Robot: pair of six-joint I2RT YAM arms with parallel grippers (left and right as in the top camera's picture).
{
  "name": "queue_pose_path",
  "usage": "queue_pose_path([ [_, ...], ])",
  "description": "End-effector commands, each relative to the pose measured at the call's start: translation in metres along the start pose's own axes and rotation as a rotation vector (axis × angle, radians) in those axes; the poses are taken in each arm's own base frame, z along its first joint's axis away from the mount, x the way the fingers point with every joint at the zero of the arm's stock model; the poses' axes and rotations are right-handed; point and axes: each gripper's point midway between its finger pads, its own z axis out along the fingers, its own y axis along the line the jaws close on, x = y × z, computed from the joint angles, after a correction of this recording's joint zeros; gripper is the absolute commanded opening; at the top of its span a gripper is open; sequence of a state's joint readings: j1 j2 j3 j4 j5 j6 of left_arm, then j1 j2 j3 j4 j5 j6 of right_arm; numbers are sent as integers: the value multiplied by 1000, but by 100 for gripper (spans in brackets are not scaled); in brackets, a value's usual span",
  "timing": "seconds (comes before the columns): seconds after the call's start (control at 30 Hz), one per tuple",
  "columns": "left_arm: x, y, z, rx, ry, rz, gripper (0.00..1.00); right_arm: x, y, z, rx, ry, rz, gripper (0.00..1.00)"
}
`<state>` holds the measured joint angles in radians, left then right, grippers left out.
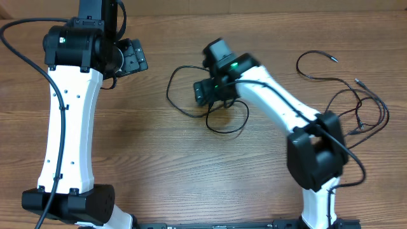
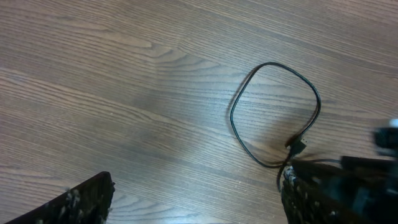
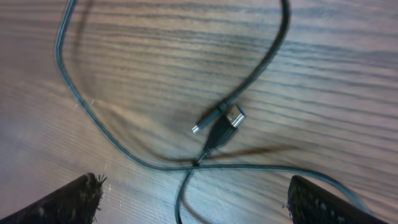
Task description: Untangle cables
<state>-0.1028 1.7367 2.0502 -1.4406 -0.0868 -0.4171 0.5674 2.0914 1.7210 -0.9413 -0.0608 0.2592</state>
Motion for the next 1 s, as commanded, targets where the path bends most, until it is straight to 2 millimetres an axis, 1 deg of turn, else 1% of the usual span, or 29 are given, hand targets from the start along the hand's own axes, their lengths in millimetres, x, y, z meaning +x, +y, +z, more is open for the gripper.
queue_pose_path([
  [0.0,0,2,-1,1,-1,-21,87,-5,-17,17,150,-57,228,94],
  [0.13,0,2,-1,0,0,-19,87,-7,-18,29,164,-89,441,93],
  [0.2,0,1,-1,0,1,-16,87,-11,-17,33,152,-108,511,90],
  [0.33,2,-1,-1,15,9,-13,86,-28,-12,39,109,-167,544,86],
  [0.4,3,-3,-1,26,14,-12,86,-30,-11,45,103,-175,545,84],
  [0.6,3,-3,-1,27,14,-9,86,-14,-19,66,148,-115,553,80],
  [0.8,3,-3,-1,27,14,-9,85,-13,-19,69,151,-112,577,79],
  [0.97,3,-4,-1,28,15,0,85,-4,-23,70,173,-85,627,72],
])
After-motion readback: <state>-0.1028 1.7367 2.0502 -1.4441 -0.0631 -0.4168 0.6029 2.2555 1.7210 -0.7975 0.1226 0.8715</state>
